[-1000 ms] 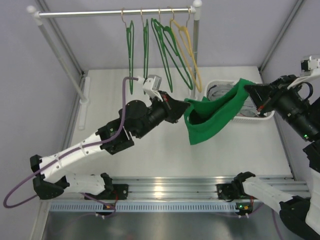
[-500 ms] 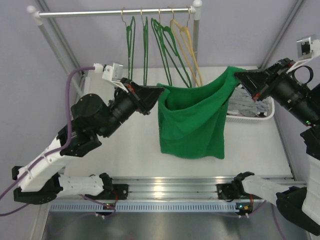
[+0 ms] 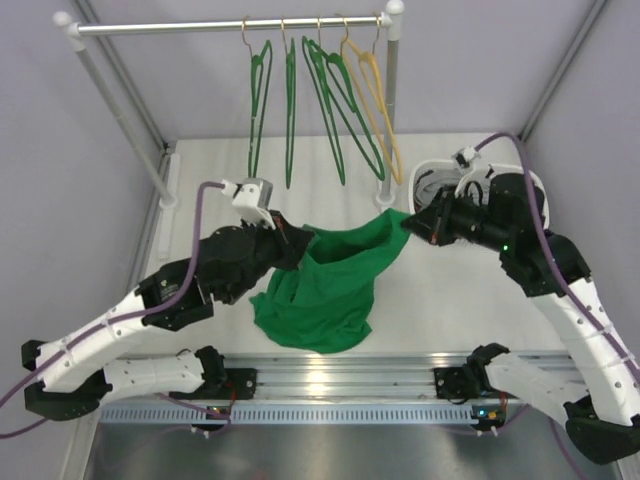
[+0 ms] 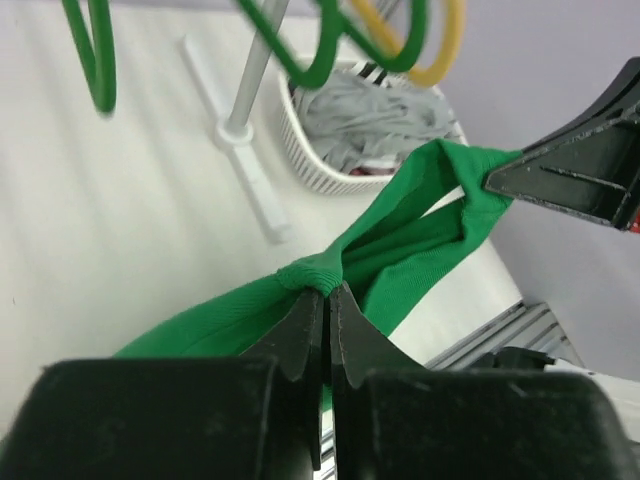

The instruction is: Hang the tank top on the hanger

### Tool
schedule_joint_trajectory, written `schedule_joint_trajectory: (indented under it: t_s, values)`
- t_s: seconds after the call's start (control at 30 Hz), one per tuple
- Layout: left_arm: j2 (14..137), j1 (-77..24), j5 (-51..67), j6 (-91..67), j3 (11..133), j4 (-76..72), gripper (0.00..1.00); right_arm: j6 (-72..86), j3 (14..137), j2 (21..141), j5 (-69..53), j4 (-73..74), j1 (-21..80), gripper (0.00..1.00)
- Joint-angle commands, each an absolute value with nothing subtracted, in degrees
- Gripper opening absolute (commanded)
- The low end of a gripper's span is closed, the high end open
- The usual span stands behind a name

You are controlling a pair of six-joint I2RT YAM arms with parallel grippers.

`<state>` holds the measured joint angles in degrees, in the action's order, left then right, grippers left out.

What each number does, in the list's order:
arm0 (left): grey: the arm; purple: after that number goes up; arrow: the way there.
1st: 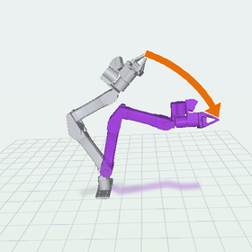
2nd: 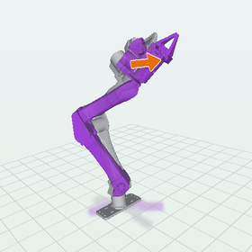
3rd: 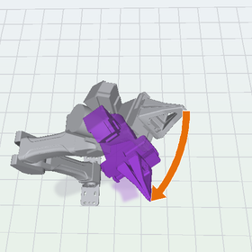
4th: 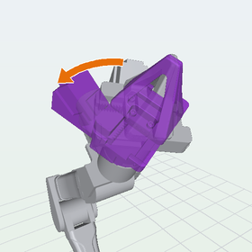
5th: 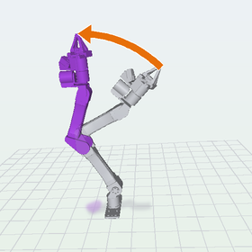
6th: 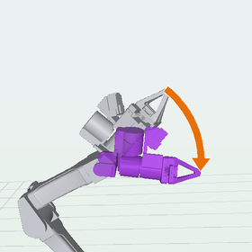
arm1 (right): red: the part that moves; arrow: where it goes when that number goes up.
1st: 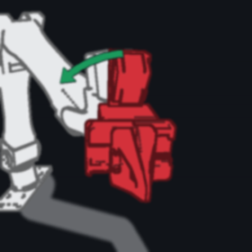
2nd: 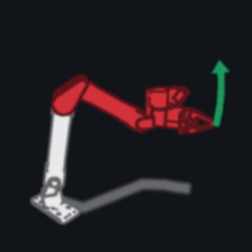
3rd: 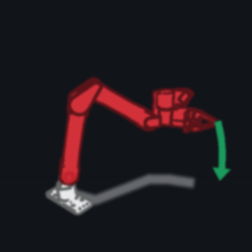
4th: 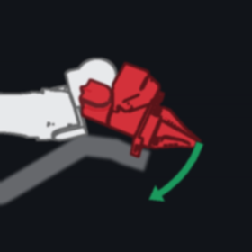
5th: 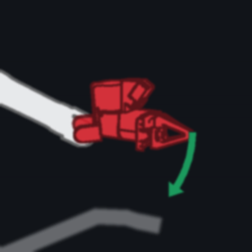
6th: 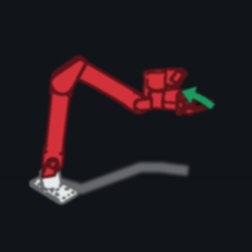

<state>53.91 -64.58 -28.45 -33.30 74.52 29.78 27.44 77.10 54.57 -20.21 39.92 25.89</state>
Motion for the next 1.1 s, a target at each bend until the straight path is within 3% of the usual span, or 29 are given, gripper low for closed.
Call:
schedule_joint_trajectory:
  t_s: [0.0, 0.37, 0.57, 0.8, 0.9, 0.93, 1.07]
  values:
    - [50.98, -64.60, -31.11, -40.42, 65.70, 32.17, 0.00, 29.53, 68.05, 49.31, -16.89, 34.90, 28.03, 0.00]
    - [50.00, -64.60, -31.47, -52.11, 41.94, 25.85, 0.00, 33.75, 39.58, 49.03, -11.61, 27.08, 29.79, 0.00]
    - [58.26, -61.28, -27.71, -51.60, 37.09, 15.75, 0.00, 36.91, 34.90, 55.88, -8.27, 19.26, 33.83, 0.00]
    - [64.51, -53.71, -19.96, -49.22, 35.33, 9.50, 0.00, 37.62, 34.28, 62.40, -6.95, 13.71, 35.42, 0.08]
    - [64.08, -53.44, -19.08, -47.99, 35.07, 9.49, 0.12, 37.70, 33.75, 62.93, -6.51, 12.84, 35.33, 0.20]
    - [63.81, -53.52, -18.90, -47.90, 35.16, 9.84, 0.22, 37.71, 33.58, 62.84, -6.16, 12.83, 35.33, 0.22]
    - [61.44, -53.44, -17.76, -46.50, 34.72, 11.77, 0.39, 37.62, 33.84, 62.40, -4.84, 13.62, 35.42, 0.34]
